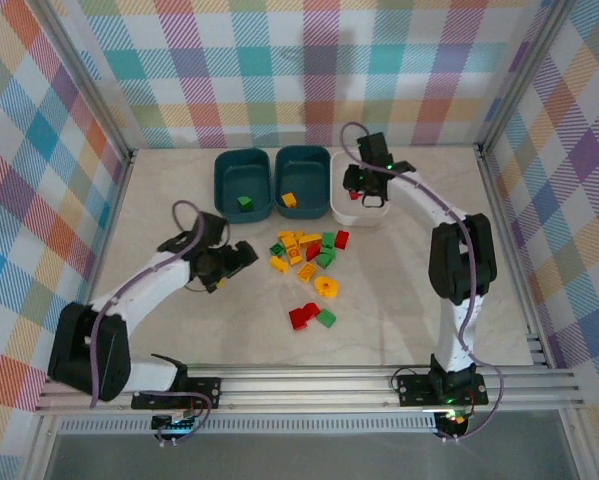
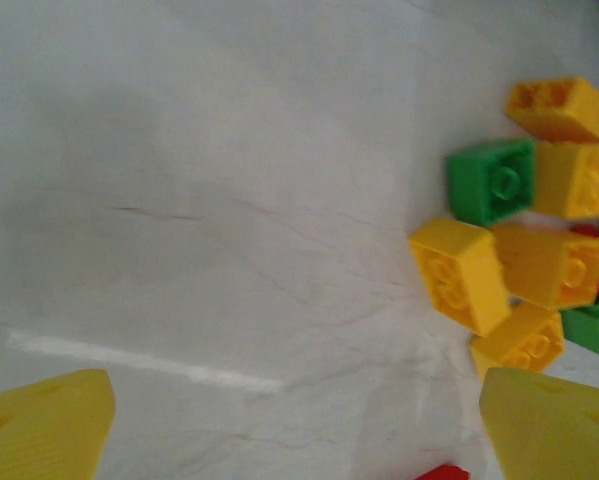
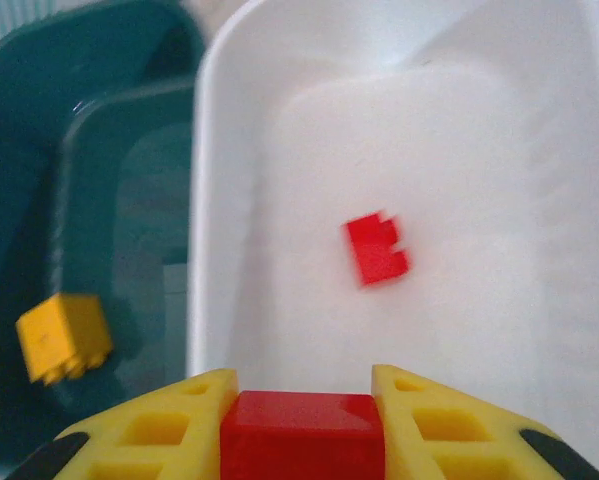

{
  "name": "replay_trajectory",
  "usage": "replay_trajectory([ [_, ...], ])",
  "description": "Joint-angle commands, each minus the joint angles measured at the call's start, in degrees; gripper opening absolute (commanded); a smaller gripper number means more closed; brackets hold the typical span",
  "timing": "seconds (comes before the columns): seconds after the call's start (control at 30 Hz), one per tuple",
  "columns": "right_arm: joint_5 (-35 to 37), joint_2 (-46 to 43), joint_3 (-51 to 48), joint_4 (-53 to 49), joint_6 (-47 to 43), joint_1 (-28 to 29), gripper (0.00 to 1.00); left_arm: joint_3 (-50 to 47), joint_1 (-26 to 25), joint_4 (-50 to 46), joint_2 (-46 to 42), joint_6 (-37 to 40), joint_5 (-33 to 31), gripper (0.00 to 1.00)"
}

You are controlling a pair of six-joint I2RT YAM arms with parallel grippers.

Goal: Sort the legos into containers by color

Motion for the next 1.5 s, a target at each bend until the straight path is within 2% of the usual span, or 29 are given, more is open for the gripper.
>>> replay_trajectory([
  [0.0,-8.39,5.66,5.15,-3.66,1.11,-3.46,0.29,3.75,-6.68,-0.90,4.45,-0.24,-6.65,0.93],
  [0.17,-10.66,11.21,11.94,-7.07,-0.14,-6.00,0.34,11.20,-9.50,-3.21,11.67,0.30,-7.27,0.93],
  [0.23,-11.83,12.19,13.82,-8.24,-0.42,-6.63,0.50,14.24,-9.89,-4.90,13.79,1.27,-6.88,0.93],
  [0.27,-11.08,11.80,13.86,-8.32,-0.69,-6.72,0.56,15.72,-10.11,-5.73,14.66,1.69,-7.11,0.93],
  [0.3,-10.48,10.94,13.52,-8.19,-1.08,-6.72,0.58,17.00,-10.26,-6.49,15.22,1.97,-7.45,0.94],
  [0.43,-9.36,4.09,8.38,-5.04,-1.55,-6.68,0.61,20.43,-10.39,-8.51,15.55,2.29,-9.44,0.96],
  [0.53,-9.84,-4.63,-0.82,-0.54,0.77,-6.64,0.62,22.77,-10.39,-9.76,15.94,3.01,-10.44,0.97],
  [0.63,-13.06,-16.43,-18.43,10.73,6.06,-6.04,0.61,24.59,-10.63,-10.58,16.95,3.59,-10.60,0.97],
  [0.7,-12.00,-23.15,-28.79,15.82,7.98,-4.17,0.61,25.85,-11.36,-11.10,18.25,4.01,-10.67,0.95],
  [0.8,-8.72,-29.32,-37.33,17.55,6.42,-0.86,0.60,28.28,-12.66,-12.91,20.85,4.88,-11.82,0.91],
  [0.97,-4.08,-34.95,-44.76,16.63,1.37,2.78,0.60,31.17,-12.85,-11.20,23.59,4.38,-10.27,0.81],
  [1.1,-2.33,-37.93,-52.96,22.96,4.24,4.31,0.59,33.27,-12.84,-14.02,26.34,-0.57,-11.54,0.78],
  [1.23,3.85,-42.21,-61.61,30.08,5.42,6.27,0.59,26.73,-12.90,-10.85,22.84,-10.23,-11.65,0.79],
  [1.37,8.16,-44.78,-63.63,32.09,6.47,6.96,0.59,19.55,-12.85,-5.13,16.97,-19.03,-11.87,0.86],
  [1.47,9.85,-44.12,-63.57,31.90,6.62,7.08,0.61,19.34,-12.85,-4.54,17.68,-21.76,-10.28,0.87],
])
